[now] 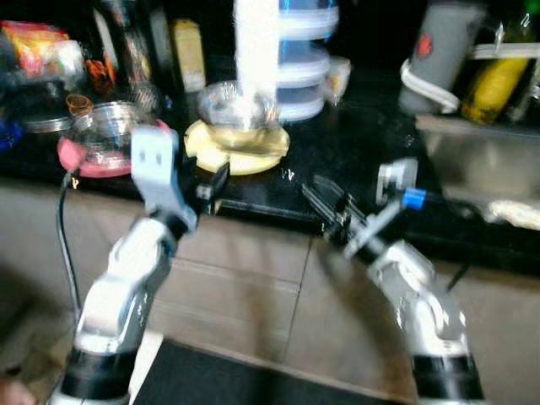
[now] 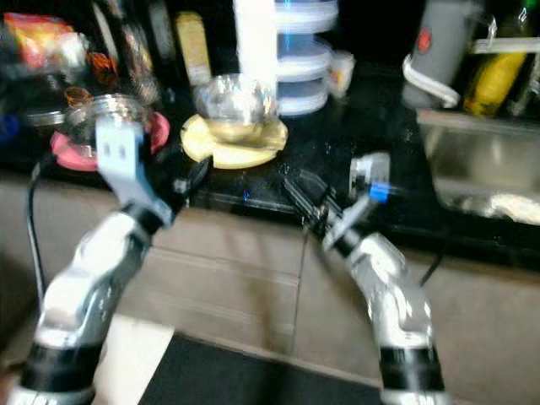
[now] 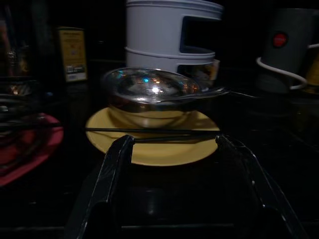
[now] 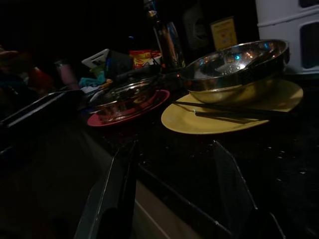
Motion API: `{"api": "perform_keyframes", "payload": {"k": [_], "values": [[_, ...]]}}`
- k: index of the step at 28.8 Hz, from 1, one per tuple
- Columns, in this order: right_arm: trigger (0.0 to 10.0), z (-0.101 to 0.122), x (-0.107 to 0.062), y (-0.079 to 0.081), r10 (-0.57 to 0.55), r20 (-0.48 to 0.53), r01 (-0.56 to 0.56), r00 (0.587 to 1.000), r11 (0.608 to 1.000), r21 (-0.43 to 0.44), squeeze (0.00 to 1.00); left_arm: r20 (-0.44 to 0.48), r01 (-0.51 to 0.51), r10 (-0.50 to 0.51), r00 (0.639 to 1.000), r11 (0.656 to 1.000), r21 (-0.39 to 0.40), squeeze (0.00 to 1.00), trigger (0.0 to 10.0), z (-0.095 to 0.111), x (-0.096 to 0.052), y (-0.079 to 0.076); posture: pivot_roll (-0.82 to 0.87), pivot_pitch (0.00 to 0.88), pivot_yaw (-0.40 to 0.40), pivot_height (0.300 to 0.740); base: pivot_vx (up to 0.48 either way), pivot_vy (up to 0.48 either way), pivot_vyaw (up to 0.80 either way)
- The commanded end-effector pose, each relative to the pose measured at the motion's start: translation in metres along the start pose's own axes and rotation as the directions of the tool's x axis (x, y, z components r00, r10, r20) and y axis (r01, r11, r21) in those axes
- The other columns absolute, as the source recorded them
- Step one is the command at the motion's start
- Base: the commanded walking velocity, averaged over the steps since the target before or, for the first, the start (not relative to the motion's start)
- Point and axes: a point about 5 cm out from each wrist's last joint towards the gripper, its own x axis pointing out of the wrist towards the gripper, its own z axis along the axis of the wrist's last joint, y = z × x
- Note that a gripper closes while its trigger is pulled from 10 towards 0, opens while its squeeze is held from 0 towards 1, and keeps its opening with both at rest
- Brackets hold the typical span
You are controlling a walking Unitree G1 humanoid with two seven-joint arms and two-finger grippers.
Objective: Kitchen organization
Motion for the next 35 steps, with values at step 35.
{"api": "perform_keyframes", "payload": {"k": [35], "values": [[10.0,0.009,-0.008,0.013,0.064,0.146,-0.085,0.987,0.986,0.142,0.0,0.032,0.042,-0.042,0.999,0.999,0.015,0.0,10.0,0.003,-0.005,-0.002,-0.05,0.0,-0.034,0.74,0.252,0.0,0.0]]}}
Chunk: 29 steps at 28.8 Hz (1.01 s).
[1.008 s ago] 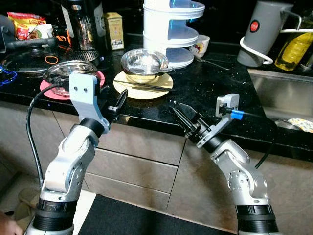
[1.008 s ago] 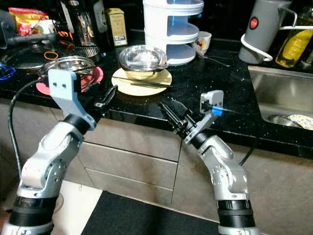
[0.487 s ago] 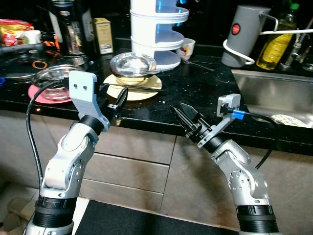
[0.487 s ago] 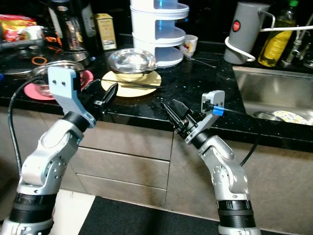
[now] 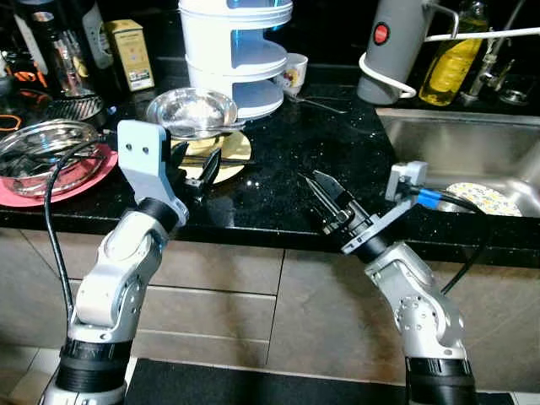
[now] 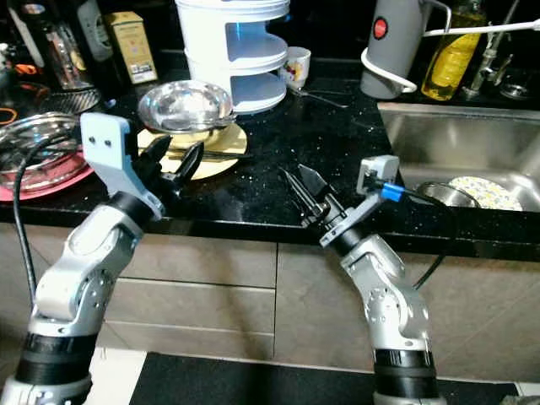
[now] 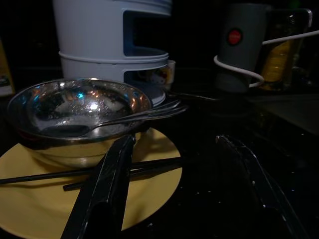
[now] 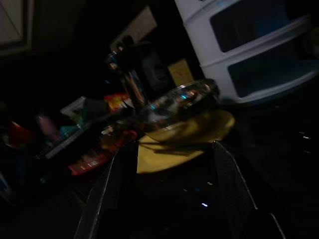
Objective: Kitchen organization
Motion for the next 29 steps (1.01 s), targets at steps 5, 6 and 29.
{"api": "perform_keyframes", "payload": {"k": [5,6,29], "values": [[10.0,0.004,-0.005,0.013,0.049,0.048,-0.051,0.998,0.997,0.057,0.0,-0.006,0.014,-0.014,1.0,1.0,-0.02,0.0,10.0,-0.004,-0.01,-0.01,-0.05,0.0,-0.035,0.74,0.417,0.0,0.0],[10.0,0.004,-0.006,0.014,0.051,0.054,-0.054,0.997,0.996,0.067,0.0,-0.007,0.011,-0.011,1.0,1.0,-0.023,0.0,10.0,-0.004,-0.012,-0.011,-0.05,0.0,-0.035,0.74,0.315,0.0,0.0],[10.0,-0.001,-0.016,0.019,0.029,0.029,-0.031,0.999,0.996,0.078,0.0,0.017,0.063,-0.062,0.998,0.997,-0.054,0.0,10.0,0.005,-0.023,-0.021,-0.04,0.0,-0.041,0.74,0.279,0.0,0.0]]}}
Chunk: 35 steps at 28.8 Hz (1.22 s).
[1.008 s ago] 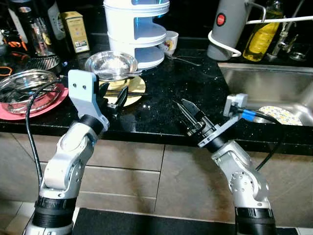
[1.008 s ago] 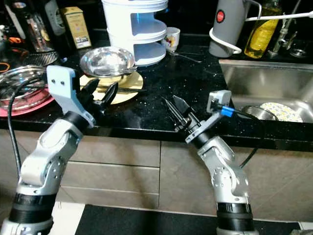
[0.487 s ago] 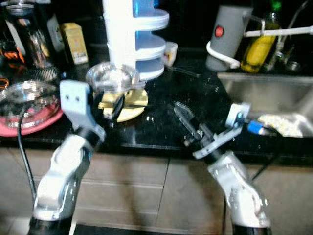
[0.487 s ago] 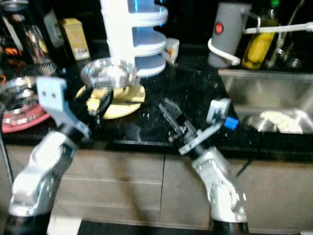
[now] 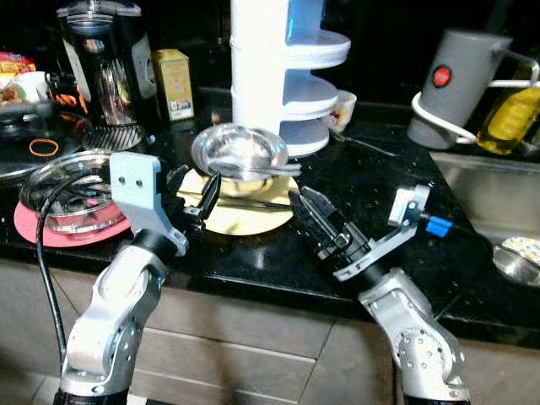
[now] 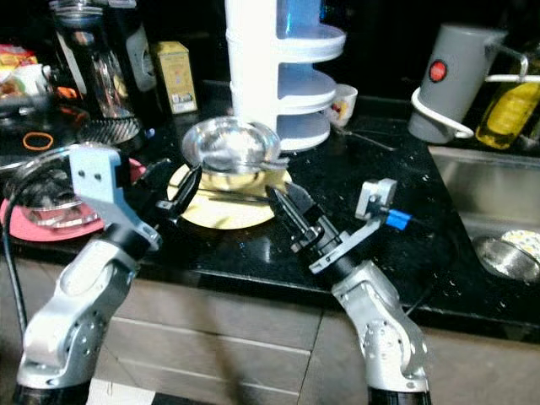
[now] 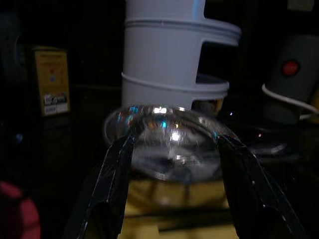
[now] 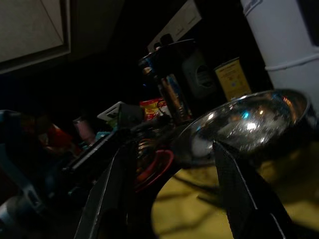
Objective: Kitchen organization
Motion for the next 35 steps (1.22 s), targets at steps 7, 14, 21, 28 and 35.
{"api": "perform_keyframes", "payload": {"k": [7,14,21,28,35], "values": [[10.0,0.019,-0.004,-0.016,-0.059,0.023,0.06,0.998,0.996,-0.069,0.0,0.0,0.191,-0.192,0.981,0.98,0.051,0.0,10.0,0.009,0.006,-0.019,-0.04,0.0,-0.044,0.74,0.0,0.0,0.0],[10.0,0.028,-0.006,-0.021,-0.079,0.025,0.081,0.997,0.991,-0.11,0.0,-0.047,0.454,-0.452,0.891,0.88,0.136,0.0,10.0,0.014,0.009,-0.048,-0.05,0.0,-0.041,0.74,0.0,0.0,0.0],[10.0,0.03,-0.007,-0.023,-0.084,0.017,0.086,0.996,0.989,-0.122,0.0,-0.106,0.423,-0.411,0.905,0.854,0.303,0.0,10.0,0.008,0.022,-0.04,-0.06,0.0,-0.038,0.74,0.0,0.0,0.0],[10.0,0.028,-0.008,-0.022,-0.084,0.004,0.084,0.996,0.989,-0.12,0.0,-0.144,0.338,-0.308,0.94,0.803,0.491,0.0,10.0,0.001,0.034,-0.022,-0.07,0.0,-0.034,0.74,0.0,0.0,0.0],[10.0,0.029,-0.008,-0.021,-0.085,0.002,0.085,0.996,0.989,-0.122,0.0,-0.156,0.353,-0.326,0.933,0.729,0.587,0.0,10.0,-0.005,0.044,-0.027,-0.07,0.0,-0.037,0.74,0.0,0.0,0.0]]}}
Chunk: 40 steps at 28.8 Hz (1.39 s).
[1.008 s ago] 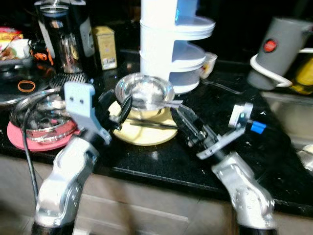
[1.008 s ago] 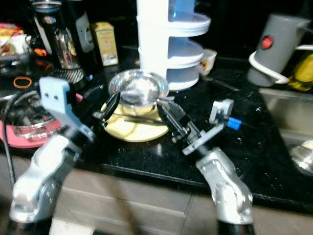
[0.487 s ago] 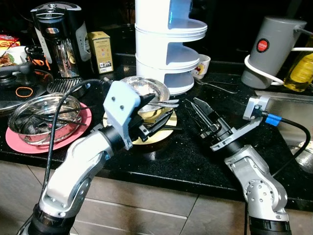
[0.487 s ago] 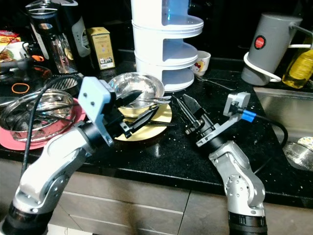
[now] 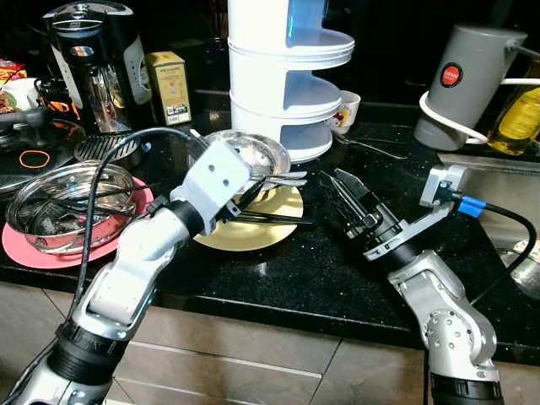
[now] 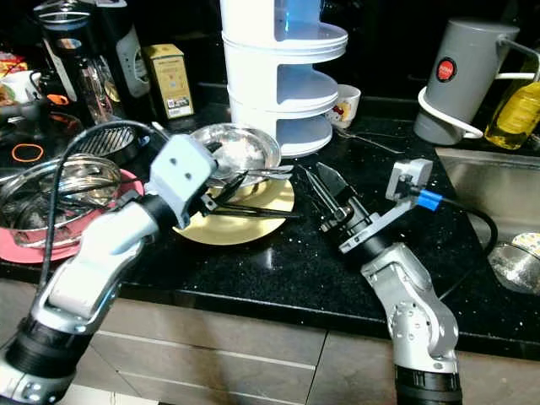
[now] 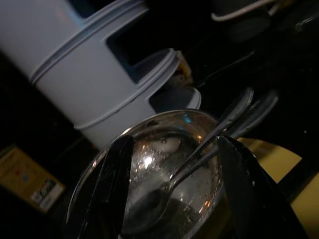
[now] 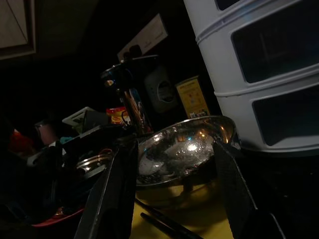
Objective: Kitchen organization
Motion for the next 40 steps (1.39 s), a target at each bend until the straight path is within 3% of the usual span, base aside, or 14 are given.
{"api": "perform_keyframes", "payload": {"k": [1,8,23,30,35,36,37,38,40], "values": [[10.0,0.0,-0.002,-0.001,-0.009,-0.009,0.009,1.0,1.0,-0.001,0.0,0.005,0.037,-0.037,0.999,0.998,0.047,0.0,10.0,0.0,0.005,-0.005,-0.07,0.0,-0.037,0.74,0.0,0.0,0.0],[10.0,0.001,-0.002,0.001,-0.008,-0.009,0.008,1.0,1.0,-0.001,0.0,0.05,0.122,-0.128,0.99,0.987,0.104,0.0,10.0,0.002,0.019,-0.02,-0.09,0.0,-0.031,0.74,0.0,0.0,0.0],[10.0,0.003,-0.004,0.004,-0.012,-0.012,0.012,1.0,1.0,0.0,0.0,0.083,0.242,-0.256,0.963,0.958,0.151,0.0,10.0,0.002,0.034,-0.033,-0.11,0.0,-0.023,0.74,0.0,0.0,0.0],[10.0,0.003,-0.005,0.006,-0.016,-0.013,0.016,1.0,1.0,0.0,0.0,0.065,0.261,-0.277,0.959,0.948,0.181,0.0,10.0,-0.001,0.036,-0.035,-0.11,0.0,-0.019,0.74,0.0,0.0,0.0],[10.0,0.002,-0.007,0.007,-0.021,-0.016,0.021,1.0,1.0,0.003,0.0,0.048,0.219,-0.234,0.971,0.952,0.213,0.0,10.0,-0.004,0.039,-0.028,-0.12,0.0,-0.015,0.74,0.0,0.0,0.0],[10.0,0.002,-0.007,0.007,-0.023,-0.017,0.023,1.0,1.0,0.002,0.0,0.046,0.215,-0.229,0.972,0.953,0.214,0.0,7.1,-0.004,0.04,-0.027,-0.12,0.0,-0.014,0.74,0.0,0.0,0.0],[10.0,0.002,-0.008,0.007,-0.025,-0.017,0.025,1.0,1.0,0.002,0.0,0.046,0.208,-0.223,0.974,0.954,0.217,0.0,1.3,-0.004,0.04,-0.026,-0.12,0.0,-0.013,0.74,0.0,0.0,0.0],[10.0,0.002,-0.008,0.007,-0.026,-0.017,0.026,1.0,1.0,0.002,0.0,0.045,0.199,-0.214,0.976,0.955,0.218,0.0,0.0,-0.004,0.041,-0.024,-0.12,0.0,-0.013,0.74,0.0,0.0,0.0],[10.0,0.002,-0.008,0.007,-0.028,-0.018,0.028,0.999,1.0,0.002,0.0,0.044,0.188,-0.202,0.978,0.957,0.219,0.0,0.0,-0.004,0.041,-0.022,-0.12,0.0,-0.013,0.74,0.0,0.0,0.0]]}}
